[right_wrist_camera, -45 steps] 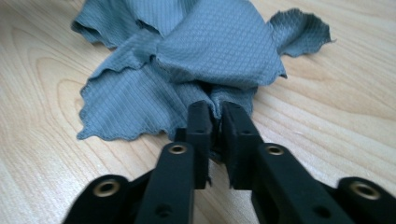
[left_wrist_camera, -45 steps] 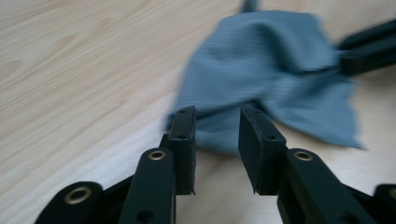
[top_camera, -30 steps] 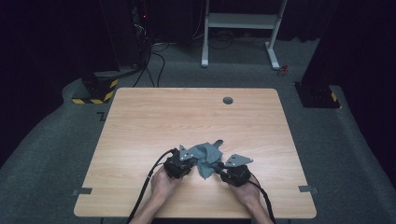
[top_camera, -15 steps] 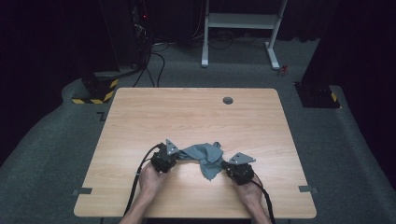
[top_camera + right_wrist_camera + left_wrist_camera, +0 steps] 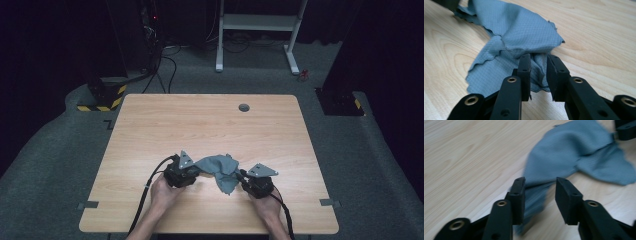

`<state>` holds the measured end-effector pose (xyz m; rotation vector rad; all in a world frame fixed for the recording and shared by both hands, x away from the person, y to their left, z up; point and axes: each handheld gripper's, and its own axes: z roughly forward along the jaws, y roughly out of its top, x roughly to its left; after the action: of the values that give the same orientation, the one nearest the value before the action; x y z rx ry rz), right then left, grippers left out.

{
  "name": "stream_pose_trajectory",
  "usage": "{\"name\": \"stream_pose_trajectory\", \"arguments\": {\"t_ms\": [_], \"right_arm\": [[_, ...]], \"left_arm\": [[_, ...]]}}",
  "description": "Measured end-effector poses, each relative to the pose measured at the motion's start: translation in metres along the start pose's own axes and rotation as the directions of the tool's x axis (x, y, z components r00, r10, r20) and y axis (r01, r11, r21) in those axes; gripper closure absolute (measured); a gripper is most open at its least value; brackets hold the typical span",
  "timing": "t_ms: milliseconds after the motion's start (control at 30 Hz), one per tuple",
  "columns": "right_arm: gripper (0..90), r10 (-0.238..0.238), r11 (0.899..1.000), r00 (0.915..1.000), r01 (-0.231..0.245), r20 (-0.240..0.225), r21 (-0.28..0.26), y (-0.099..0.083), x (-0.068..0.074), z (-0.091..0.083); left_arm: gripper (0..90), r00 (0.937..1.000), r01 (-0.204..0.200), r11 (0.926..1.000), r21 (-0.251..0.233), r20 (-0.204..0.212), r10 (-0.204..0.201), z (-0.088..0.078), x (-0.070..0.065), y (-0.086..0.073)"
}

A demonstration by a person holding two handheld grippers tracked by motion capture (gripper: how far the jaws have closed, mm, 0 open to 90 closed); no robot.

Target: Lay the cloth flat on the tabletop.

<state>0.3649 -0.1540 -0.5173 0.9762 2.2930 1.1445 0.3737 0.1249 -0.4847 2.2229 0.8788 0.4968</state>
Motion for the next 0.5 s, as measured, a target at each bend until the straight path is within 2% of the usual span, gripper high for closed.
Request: {"name": "stream_pose_trajectory", "arguments": {"t_ms": [33,100,200,333,367,433,467,500], "right_arm": [[72.3,-0.01,1.0,0.9998,0.01,-0.016,-0.001,0.0,0.002,0.0],[71.7,-0.011,1.0,0.9997,0.011,-0.02,0.004,0.0,0.002,0.001],[70.3,-0.039,0.998,0.998,0.042,-0.049,0.047,0.001,0.006,0.006],[70.5,-0.057,0.995,0.9968,0.061,-0.056,0.084,0.002,0.008,0.01],[72.4,-0.053,0.994,0.9968,0.059,-0.059,0.097,0.002,0.008,0.012],[73.6,-0.048,0.994,0.9972,0.054,-0.058,0.1,0.002,0.008,0.012],[79.3,-0.042,0.993,0.9977,0.047,-0.053,0.105,0.002,0.006,0.012],[80.6,-0.04,0.993,0.9977,0.046,-0.055,0.106,0.002,0.006,0.012]], "left_arm": [[54.9,0.9998,-0.019,0.9998,0.007,0.009,0.019,0.007,-0.007,0.005],[53.8,0.9995,-0.028,0.9995,0.014,0.013,0.028,0.011,-0.009,0.008],[49.5,0.9971,-0.076,0.996,0.047,-0.007,0.076,0.026,-0.021,0.014],[53.8,0.9951,-0.091,0.9929,0.076,-0.032,0.094,0.036,-0.023,0.017],[60.6,0.9936,-0.098,0.991,0.091,-0.048,0.102,0.04,-0.021,0.018],[69.5,0.9939,-0.093,0.9911,0.095,-0.05,0.098,0.042,-0.02,0.019],[75.9,0.9922,-0.107,0.9892,0.101,-0.054,0.112,0.044,-0.018,0.02],[80.8,0.9919,-0.104,0.9892,0.103,-0.062,0.111,0.044,-0.017,0.02]]}}
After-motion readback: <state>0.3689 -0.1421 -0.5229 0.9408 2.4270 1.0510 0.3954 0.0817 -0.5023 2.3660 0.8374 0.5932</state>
